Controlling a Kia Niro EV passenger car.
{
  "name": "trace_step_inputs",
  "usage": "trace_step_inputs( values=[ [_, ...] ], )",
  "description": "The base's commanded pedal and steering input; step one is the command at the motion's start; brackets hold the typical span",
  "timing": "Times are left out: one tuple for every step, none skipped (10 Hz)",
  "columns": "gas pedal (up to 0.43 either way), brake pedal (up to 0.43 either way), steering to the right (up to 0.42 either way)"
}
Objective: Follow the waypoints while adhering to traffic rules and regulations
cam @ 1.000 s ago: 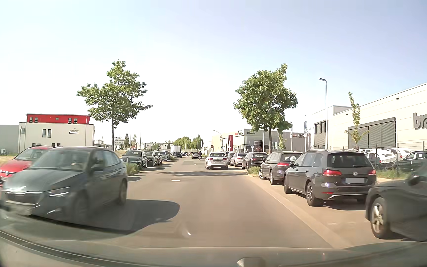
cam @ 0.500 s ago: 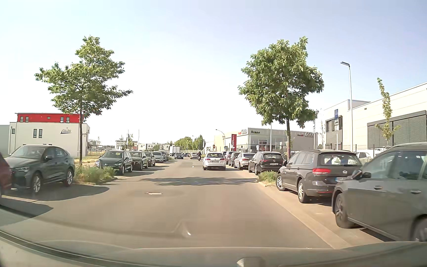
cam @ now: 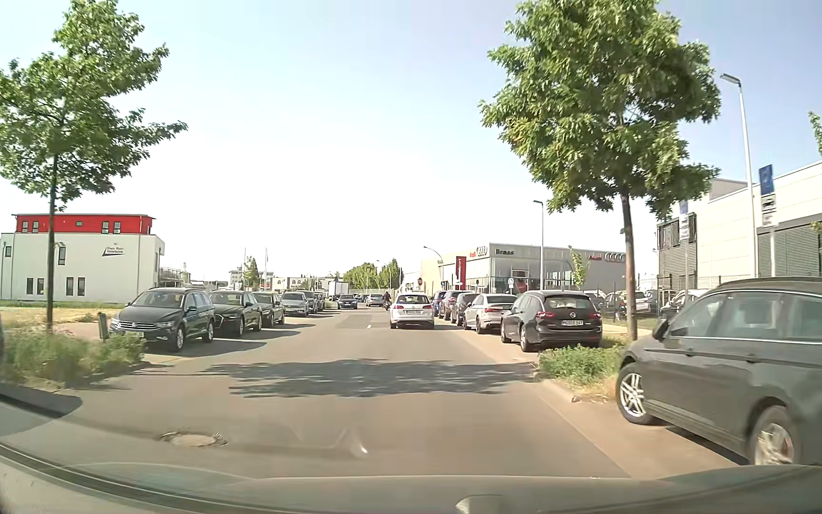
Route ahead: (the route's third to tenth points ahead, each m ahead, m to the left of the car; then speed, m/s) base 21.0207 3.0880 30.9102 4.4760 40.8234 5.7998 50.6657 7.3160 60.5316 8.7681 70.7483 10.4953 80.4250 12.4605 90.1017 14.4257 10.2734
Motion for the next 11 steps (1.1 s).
trace_step_inputs(
  values=[
    [0.087, 0.03, -0.016],
    [0.087, 0.03, -0.016],
    [0.079, 0.03, -0.016],
    [0.079, 0.03, -0.016],
    [0.079, 0.03, -0.016],
    [0.079, 0.03, -0.016],
    [0.079, 0.03, -0.016],
    [0.079, 0.03, -0.016],
    [0.079, 0.03, -0.016],
    [0.079, 0.03, -0.015],
    [0.079, 0.03, -0.015]
  ],
)
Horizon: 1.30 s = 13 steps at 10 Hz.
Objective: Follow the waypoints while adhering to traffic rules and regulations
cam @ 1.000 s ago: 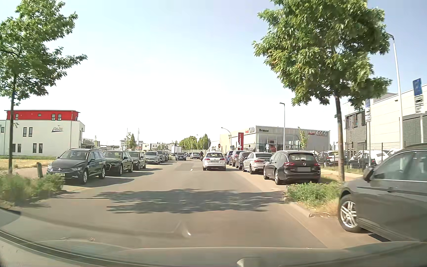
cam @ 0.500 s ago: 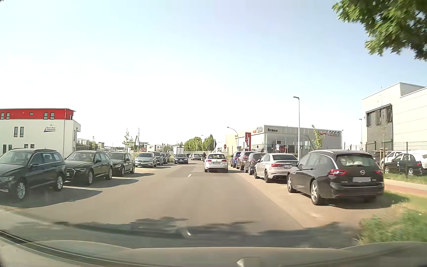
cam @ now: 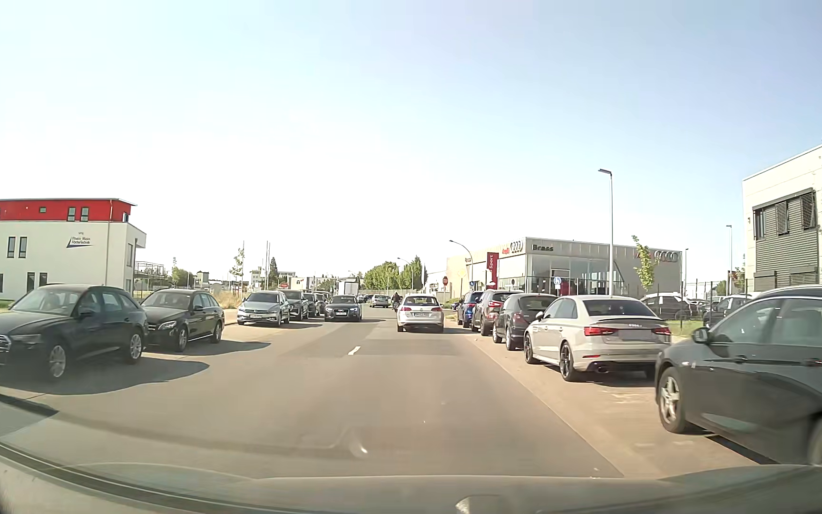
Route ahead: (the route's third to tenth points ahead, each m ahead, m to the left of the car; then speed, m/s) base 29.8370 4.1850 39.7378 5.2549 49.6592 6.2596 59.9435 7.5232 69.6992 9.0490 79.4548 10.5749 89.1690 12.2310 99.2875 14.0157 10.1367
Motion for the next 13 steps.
trace_step_inputs(
  values=[
    [0.079, 0.03, -0.015],
    [0.079, 0.03, -0.013],
    [0.079, 0.03, -0.011],
    [0.079, 0.03, -0.011],
    [0.079, 0.03, -0.011],
    [0.079, 0.03, -0.01],
    [0.079, 0.03, -0.01],
    [0.079, 0.03, -0.01],
    [0.087, 0.03, -0.01],
    [0.087, 0.03, -0.01],
    [0.087, 0.03, -0.01],
    [0.087, 0.03, -0.012],
    [0.087, 0.03, -0.013]
  ],
)
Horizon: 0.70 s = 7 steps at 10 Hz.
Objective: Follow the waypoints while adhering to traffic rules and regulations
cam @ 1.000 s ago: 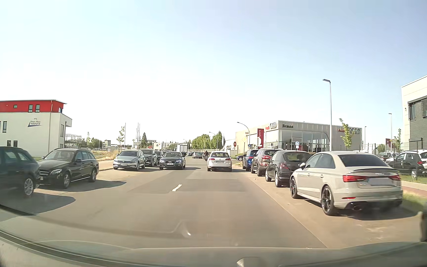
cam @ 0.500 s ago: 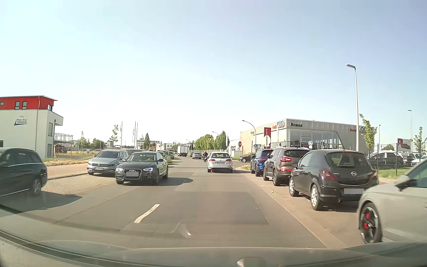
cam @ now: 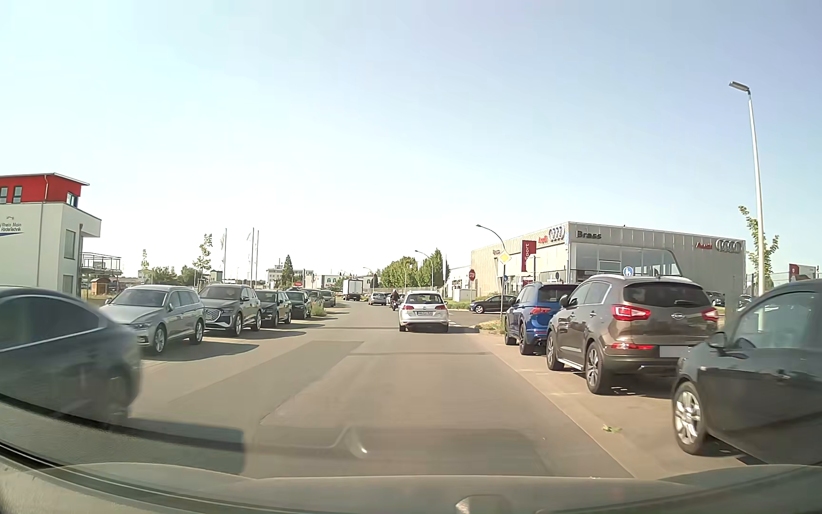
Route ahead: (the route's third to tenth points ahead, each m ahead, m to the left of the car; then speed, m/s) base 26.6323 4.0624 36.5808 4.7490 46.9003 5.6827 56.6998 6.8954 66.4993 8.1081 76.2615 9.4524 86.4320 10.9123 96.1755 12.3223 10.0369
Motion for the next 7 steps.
trace_step_inputs(
  values=[
    [0.087, 0.03, -0.013],
    [0.087, 0.03, -0.014],
    [0.087, 0.03, -0.014],
    [0.087, 0.03, -0.013],
    [0.087, 0.03, -0.012],
    [0.087, 0.03, -0.01],
    [0.087, 0.03, -0.01]
  ],
)
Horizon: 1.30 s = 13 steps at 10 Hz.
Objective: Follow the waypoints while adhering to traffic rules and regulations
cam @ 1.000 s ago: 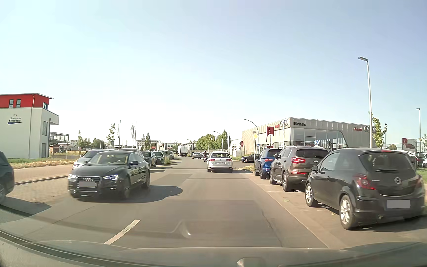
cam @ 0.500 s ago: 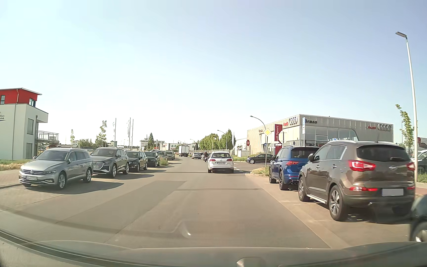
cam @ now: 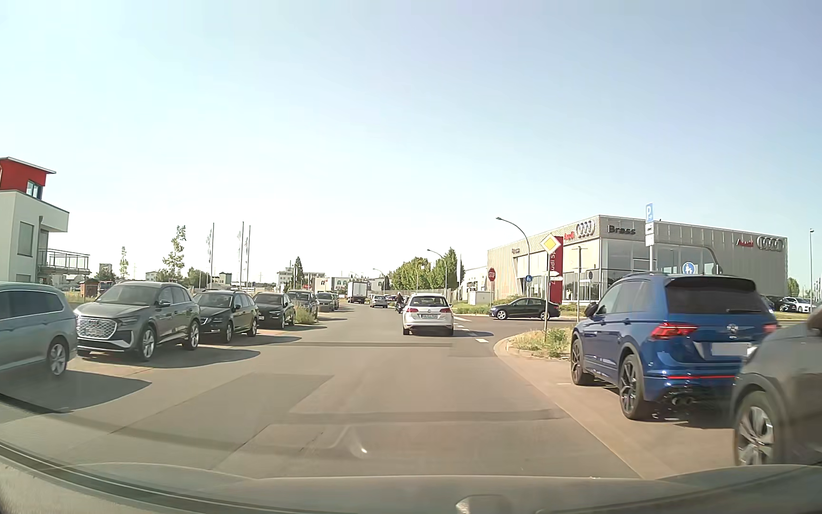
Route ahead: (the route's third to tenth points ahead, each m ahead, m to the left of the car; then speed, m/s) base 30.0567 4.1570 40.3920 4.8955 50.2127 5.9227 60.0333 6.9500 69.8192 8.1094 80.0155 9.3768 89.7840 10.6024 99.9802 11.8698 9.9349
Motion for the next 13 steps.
trace_step_inputs(
  values=[
    [0.087, 0.03, -0.01],
    [0.087, 0.03, -0.009],
    [0.079, 0.03, -0.009],
    [0.059, 0.03, -0.009],
    [0.059, 0.03, -0.009],
    [0.059, 0.03, -0.008],
    [0.047, 0.03, -0.007],
    [0.047, 0.03, -0.004],
    [0.047, 0.03, -0.001],
    [0.039, 0.03, -0.001],
    [0.028, 0.03, -0.001],
    [0.028, 0.03, -0.001],
    [0.028, 0.03, -0.001]
  ],
)
